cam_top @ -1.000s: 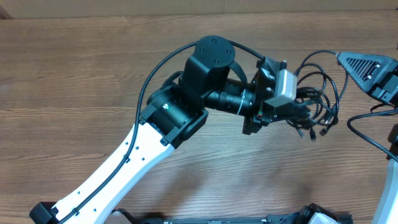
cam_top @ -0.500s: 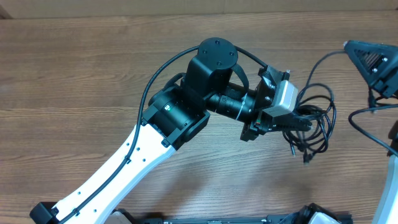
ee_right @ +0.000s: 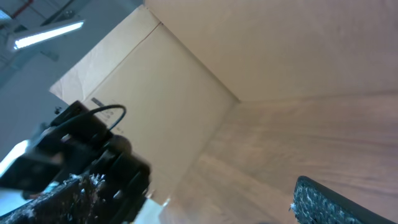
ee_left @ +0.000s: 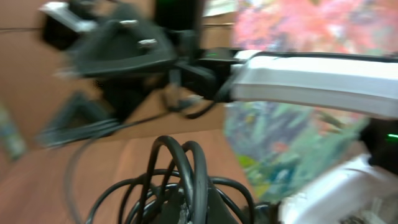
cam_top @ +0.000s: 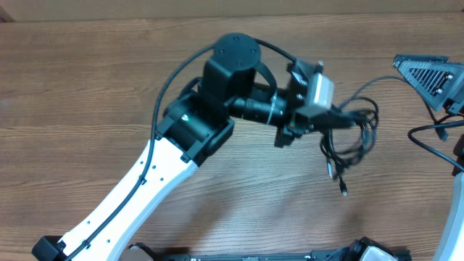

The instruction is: Untangle cables

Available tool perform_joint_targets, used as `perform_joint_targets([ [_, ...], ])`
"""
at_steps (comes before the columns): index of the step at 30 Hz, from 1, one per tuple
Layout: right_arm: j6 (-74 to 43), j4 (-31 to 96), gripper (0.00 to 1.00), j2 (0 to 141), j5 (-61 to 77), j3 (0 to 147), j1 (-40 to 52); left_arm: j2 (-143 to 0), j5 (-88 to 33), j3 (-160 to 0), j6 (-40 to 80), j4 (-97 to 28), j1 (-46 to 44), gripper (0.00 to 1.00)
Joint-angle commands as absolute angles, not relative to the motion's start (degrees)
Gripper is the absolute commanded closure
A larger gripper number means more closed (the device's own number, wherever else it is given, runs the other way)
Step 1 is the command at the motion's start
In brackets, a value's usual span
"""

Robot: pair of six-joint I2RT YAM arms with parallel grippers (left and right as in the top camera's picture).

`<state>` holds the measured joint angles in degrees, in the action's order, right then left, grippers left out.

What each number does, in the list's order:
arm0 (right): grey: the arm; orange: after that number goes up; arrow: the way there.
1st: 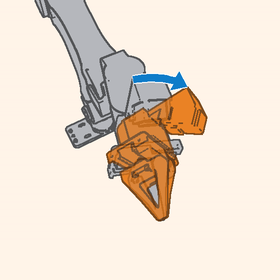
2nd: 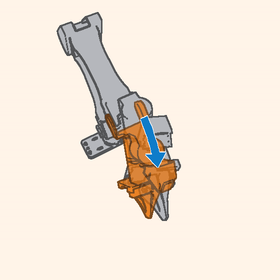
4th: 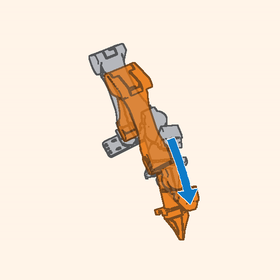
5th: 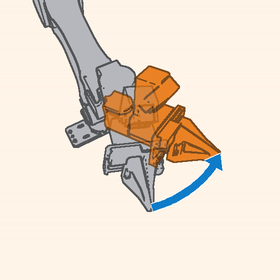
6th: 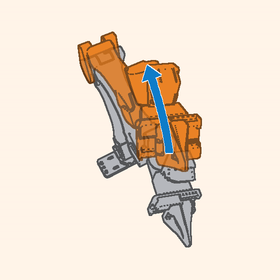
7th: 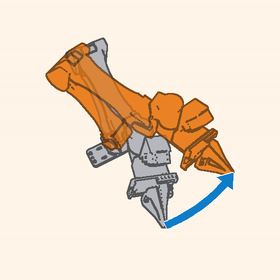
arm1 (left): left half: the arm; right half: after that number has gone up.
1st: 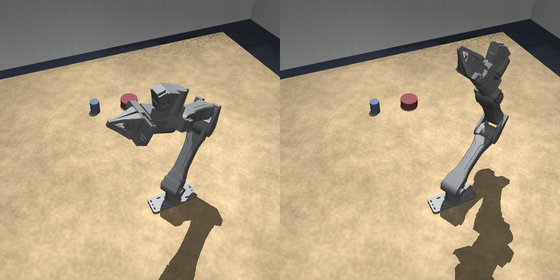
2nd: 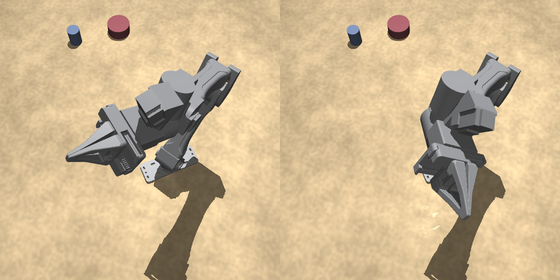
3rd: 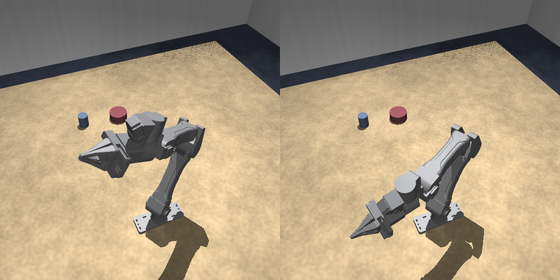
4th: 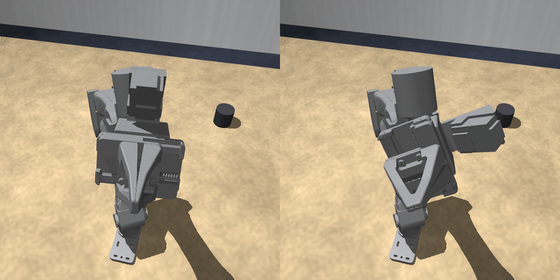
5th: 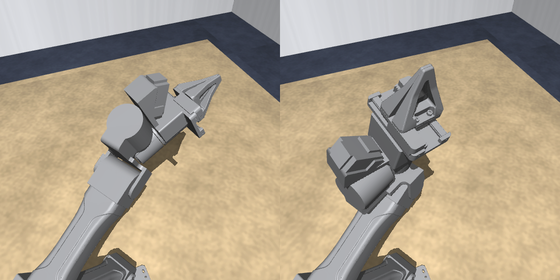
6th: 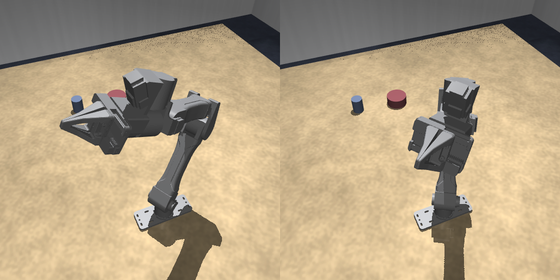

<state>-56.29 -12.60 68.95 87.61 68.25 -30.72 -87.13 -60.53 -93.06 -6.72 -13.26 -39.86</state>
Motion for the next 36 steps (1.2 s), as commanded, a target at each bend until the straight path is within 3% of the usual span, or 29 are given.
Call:
perform_joint_targets([
  [1,-61.6,-12.7,0.0,68.6,89.3,68.7,-30.9,-86.9,-53.7,-93.9,-1.8,-11.7,-37.4,0.96],
  [12,-63.7,-9.2,0.0,68.6,88.0,68.7,-30.9,-86.9,-50.4,-93.9,6.5,-3.9,-31.2,0.96],
  [22,-66.5,-3.7,0.0,68.6,69.8,68.7,-30.9,-86.9,-50.1,-93.9,6.5,-3.6,-31.1,0.96],
  [24,-62.3,-0.3,0.0,68.7,67.0,68.7,-30.9,-86.9,-48.9,-93.9,6.5,-3.6,-31.1,0.96],
  [30,-43.0,26.5,0.0,68.8,52.3,68.7,-30.9,-86.9,-48.9,-93.9,6.5,-3.6,-31.1,0.96],
  [36,-33.9,38.9,0.0,68.4,55.9,68.7,-30.5,-86.9,-48.9,-93.9,6.4,-3.6,-31.1,0.96],
])
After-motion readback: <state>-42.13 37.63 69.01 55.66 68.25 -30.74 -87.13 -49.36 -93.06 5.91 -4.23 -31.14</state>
